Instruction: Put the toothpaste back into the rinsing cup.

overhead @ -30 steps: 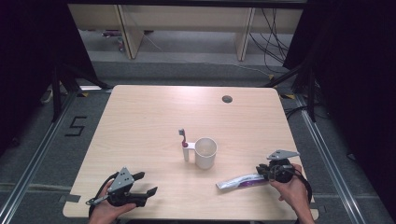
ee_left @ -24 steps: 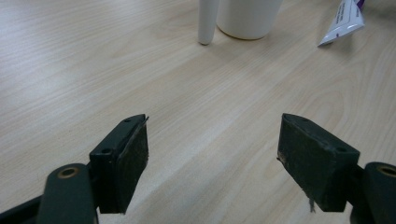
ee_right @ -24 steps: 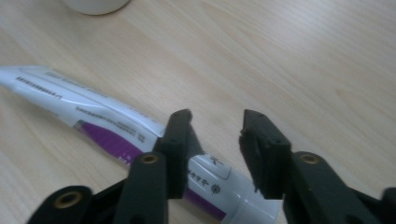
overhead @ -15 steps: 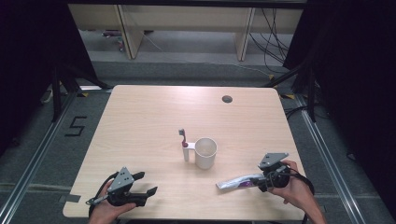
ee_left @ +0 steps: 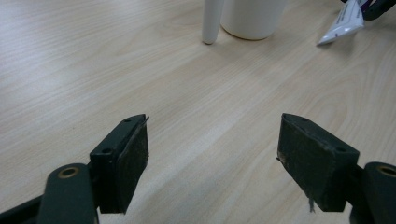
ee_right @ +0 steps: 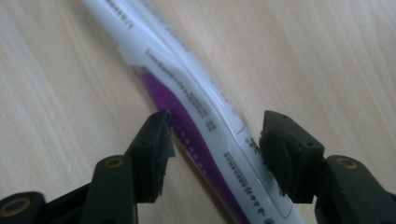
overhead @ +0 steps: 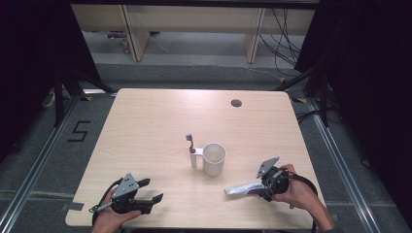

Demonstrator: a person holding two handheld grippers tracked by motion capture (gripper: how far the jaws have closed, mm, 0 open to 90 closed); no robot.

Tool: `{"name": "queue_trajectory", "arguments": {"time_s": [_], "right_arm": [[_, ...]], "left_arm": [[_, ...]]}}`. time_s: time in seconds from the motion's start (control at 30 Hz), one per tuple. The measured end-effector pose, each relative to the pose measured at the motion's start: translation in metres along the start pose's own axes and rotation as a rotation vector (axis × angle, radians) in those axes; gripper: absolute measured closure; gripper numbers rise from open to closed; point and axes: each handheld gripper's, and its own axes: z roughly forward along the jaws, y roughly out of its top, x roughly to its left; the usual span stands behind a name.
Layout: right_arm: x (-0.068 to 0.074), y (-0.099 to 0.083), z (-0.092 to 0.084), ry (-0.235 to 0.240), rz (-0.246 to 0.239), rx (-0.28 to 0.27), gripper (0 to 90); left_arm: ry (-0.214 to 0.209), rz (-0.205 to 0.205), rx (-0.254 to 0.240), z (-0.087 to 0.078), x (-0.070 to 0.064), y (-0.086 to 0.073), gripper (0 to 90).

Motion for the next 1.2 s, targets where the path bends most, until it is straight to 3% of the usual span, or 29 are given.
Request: {"name": "queue_trajectory", "arguments": {"time_s": [0.13,0.17,0.2,0.3,0.33,0.37,0.47,0.53,0.6,0.9,0.93,1.0,1.2], "right_arm": [[0.005,0.005,0.0,0.001,-0.037,0.053,52.9],[0.006,0.005,0.0,0.013,-0.029,0.063,54.5],[0.005,0.006,0.001,0.033,-0.055,0.069,56.0],[0.007,0.01,0.002,0.034,-0.038,0.086,56.6],[0.005,0.012,0.003,0.055,-0.072,0.09,56.3],[0.006,0.013,0.003,0.046,-0.034,0.089,56.2],[0.006,0.019,0.007,0.065,-0.033,0.107,57.1],[0.005,0.021,0.01,0.072,-0.061,0.124,60.1],[0.005,0.022,0.009,0.08,-0.026,0.134,60.7],[0.009,0.026,0.008,0.065,-0.024,0.175,64.7],[0.012,0.027,0.007,0.055,0.01,0.192,65.3],[0.01,0.028,0.007,0.067,-0.026,0.182,66.4],[0.014,0.03,0.006,0.078,-0.007,0.204,71.8]], "left_arm": [[0.0,-0.003,0.0,0.0,0.0,0.001,24.4],[-0.003,-0.003,-0.002,0.0,0.0,0.0,24.4],[-0.003,-0.006,-0.005,0.0,-0.001,0.0,24.4],[-0.006,-0.003,-0.003,0.002,0.0,0.001,24.4],[-0.003,-0.001,0.004,0.001,-0.001,0.001,24.4],[-0.003,0.002,0.006,0.001,-0.001,0.001,24.3],[-0.006,0.001,0.005,0.001,-0.001,0.001,24.4],[-0.004,0.001,0.005,0.001,-0.001,0.001,24.3],[-0.005,-0.002,-0.003,0.0,-0.001,0.001,24.4],[-0.002,0.0,0.007,0.001,-0.001,0.001,24.4],[-0.004,-0.002,0.002,0.001,-0.001,0.001,24.4],[-0.005,-0.005,-0.005,0.002,0.0,0.001,24.4],[0.0,-0.005,0.005,0.001,-0.001,0.001,24.4]]}}
